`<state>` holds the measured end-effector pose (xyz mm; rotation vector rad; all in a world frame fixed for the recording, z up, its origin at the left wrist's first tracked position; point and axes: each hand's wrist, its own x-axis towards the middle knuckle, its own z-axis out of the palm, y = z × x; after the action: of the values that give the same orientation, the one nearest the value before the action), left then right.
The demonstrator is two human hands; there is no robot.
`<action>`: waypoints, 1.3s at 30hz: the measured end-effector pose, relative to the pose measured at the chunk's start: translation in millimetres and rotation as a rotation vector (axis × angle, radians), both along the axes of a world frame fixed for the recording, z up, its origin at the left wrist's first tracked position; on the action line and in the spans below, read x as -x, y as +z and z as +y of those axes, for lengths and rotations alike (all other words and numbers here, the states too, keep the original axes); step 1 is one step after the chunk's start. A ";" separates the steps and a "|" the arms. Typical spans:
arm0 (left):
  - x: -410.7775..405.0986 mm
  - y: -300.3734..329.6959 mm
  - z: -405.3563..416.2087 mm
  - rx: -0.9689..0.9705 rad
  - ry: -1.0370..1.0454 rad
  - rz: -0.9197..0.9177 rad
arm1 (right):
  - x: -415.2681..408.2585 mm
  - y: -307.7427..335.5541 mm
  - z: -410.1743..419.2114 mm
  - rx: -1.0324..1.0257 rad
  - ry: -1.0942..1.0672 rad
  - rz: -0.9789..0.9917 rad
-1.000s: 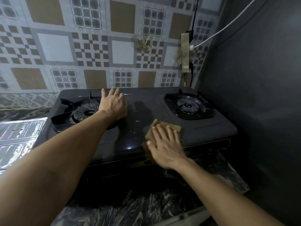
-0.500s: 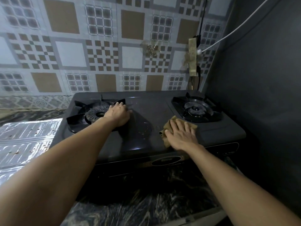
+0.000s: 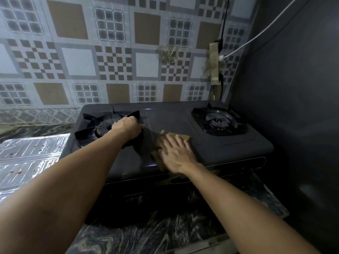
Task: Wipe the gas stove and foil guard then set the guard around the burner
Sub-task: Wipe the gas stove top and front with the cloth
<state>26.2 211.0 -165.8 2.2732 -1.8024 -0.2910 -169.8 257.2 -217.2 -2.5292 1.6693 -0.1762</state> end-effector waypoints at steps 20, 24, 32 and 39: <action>123.1 9.0 38.5 -0.020 -0.410 -0.005 | 103.8 -19.8 30.5 0.220 0.059 0.100; 120.9 4.3 42.5 -0.105 -0.366 -0.065 | 150.6 -24.1 20.2 0.242 0.029 0.182; 135.9 -4.6 46.8 -0.002 -0.267 -0.103 | 276.0 -11.2 -19.3 0.093 -0.120 0.187; 165.9 -4.5 40.0 0.040 -0.123 -0.122 | 302.7 13.9 -66.8 -0.112 -0.360 0.036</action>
<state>-139.8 250.9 -170.3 2.2007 -1.9942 -0.1379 -472.5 190.4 -203.3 -2.1465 2.0730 -0.0628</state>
